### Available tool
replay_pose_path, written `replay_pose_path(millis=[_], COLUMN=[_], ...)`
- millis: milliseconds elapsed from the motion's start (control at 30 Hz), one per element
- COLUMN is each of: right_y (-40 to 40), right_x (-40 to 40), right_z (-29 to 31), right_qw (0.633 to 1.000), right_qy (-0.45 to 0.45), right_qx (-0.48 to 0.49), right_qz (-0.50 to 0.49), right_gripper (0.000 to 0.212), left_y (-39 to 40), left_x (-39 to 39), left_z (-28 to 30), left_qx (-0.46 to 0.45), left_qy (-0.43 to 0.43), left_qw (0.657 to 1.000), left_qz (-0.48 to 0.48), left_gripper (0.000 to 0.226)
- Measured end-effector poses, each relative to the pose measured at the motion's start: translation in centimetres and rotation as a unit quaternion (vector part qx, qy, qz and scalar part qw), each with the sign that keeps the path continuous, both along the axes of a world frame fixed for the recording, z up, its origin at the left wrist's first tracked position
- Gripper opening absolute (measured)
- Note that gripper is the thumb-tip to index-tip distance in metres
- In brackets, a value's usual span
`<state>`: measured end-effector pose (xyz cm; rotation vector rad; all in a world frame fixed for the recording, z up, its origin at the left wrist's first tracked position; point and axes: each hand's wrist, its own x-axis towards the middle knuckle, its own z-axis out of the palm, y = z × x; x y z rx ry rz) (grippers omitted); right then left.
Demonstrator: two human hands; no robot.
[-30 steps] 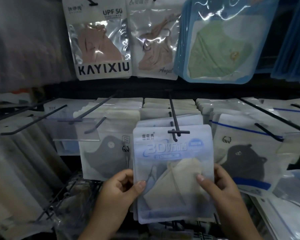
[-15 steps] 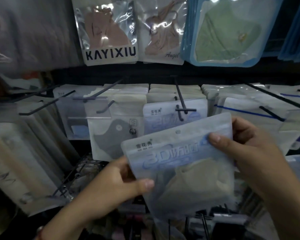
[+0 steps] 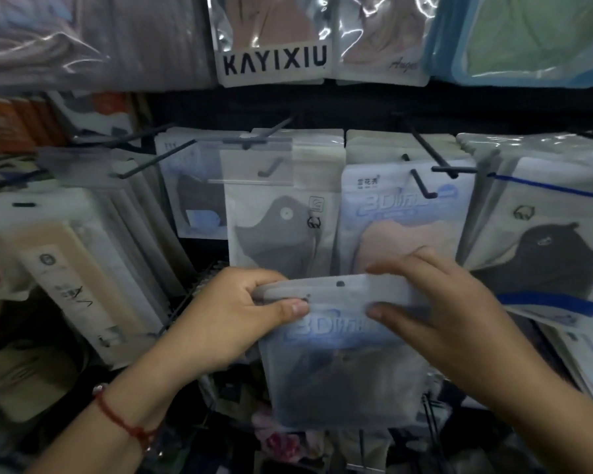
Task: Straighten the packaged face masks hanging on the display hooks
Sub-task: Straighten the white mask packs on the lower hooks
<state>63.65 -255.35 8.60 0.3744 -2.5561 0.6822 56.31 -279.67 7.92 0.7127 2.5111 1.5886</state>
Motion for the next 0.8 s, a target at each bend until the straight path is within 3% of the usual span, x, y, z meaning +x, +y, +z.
replay_pose_path(millis=[267,333,433,600,800], right_y=[-4.3,-5.8,-8.3,-14.3,-20.9], right_x=[-1.8,-2.4,-3.2,-5.1,-7.4], right_z=[1.2,1.6,2.7,3.4,2.1], right_qw=[0.996,0.996,0.991,0.978,0.965], right_qy=[-0.060,-0.052,0.011,0.110,0.136], right_qx=[0.063,0.074,0.111,0.156,0.217], right_qz=[0.000,-0.019,-0.068,-0.087,-0.051], right_gripper=[0.023,0.024,0.021,0.012,0.012], left_y=[-6.1,-8.0,-11.5,-17.3,-21.9], left_x=[-1.8,-2.5,-4.0,-6.2,-8.0], left_z=[-0.9,-1.0,-1.1,0.4,2.3], left_qx=[0.053,0.066,0.062,0.038,-0.046], left_qy=[-0.027,-0.042,-0.049,-0.021,0.110], left_qw=[0.997,0.996,0.996,0.999,0.993], left_qz=[-0.044,-0.051,-0.047,-0.020,0.004], left_gripper=[0.029,0.031,0.050,0.014,0.016])
